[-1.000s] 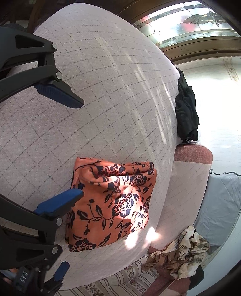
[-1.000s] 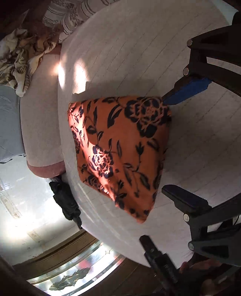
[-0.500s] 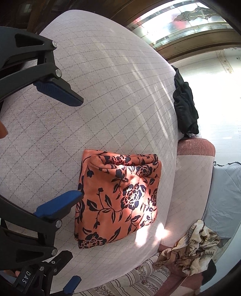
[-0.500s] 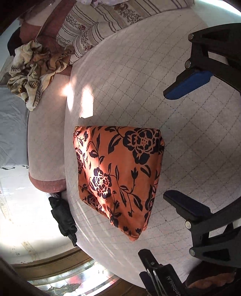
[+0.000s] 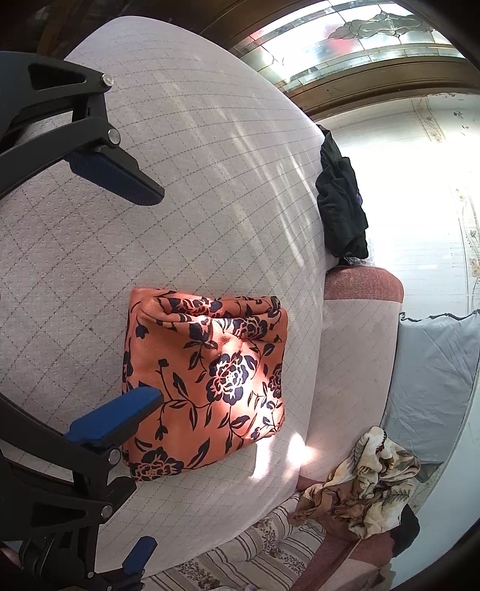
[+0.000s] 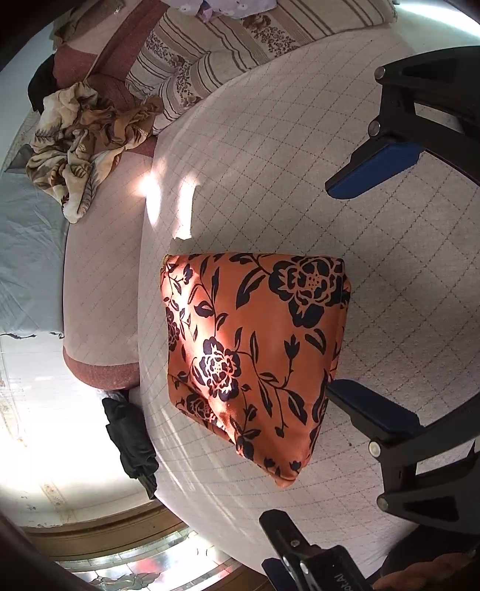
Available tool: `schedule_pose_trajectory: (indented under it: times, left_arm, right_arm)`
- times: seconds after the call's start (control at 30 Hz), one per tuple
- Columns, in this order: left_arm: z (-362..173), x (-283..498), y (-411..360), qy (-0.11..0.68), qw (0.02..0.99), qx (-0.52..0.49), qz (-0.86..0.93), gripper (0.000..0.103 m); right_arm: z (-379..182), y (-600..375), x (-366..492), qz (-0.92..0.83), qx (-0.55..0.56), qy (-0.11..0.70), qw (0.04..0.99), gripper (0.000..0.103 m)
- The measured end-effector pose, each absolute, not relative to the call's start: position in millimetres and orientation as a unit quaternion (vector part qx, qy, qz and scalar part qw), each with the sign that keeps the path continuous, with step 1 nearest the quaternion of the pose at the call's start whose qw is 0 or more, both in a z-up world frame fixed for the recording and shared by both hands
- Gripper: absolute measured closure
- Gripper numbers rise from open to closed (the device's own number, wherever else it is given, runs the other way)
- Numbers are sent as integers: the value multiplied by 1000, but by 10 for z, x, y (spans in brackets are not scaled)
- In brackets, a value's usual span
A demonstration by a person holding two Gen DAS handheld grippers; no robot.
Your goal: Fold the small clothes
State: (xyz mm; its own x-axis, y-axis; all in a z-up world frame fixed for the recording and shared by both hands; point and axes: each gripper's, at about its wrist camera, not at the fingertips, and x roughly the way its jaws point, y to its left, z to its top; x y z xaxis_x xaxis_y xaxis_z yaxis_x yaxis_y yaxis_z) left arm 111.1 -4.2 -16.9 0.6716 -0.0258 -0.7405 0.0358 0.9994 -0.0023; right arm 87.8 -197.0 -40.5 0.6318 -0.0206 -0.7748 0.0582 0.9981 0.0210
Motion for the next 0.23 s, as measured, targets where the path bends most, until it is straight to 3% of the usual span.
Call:
schedule_pose_trajectory:
  times: [0.23]
  left_arm:
    - [-157, 1224, -80, 402, 915, -6, -39, 4]
  right_arm:
    - [-401, -1971, 958, -22, 23, 428, 903, 3]
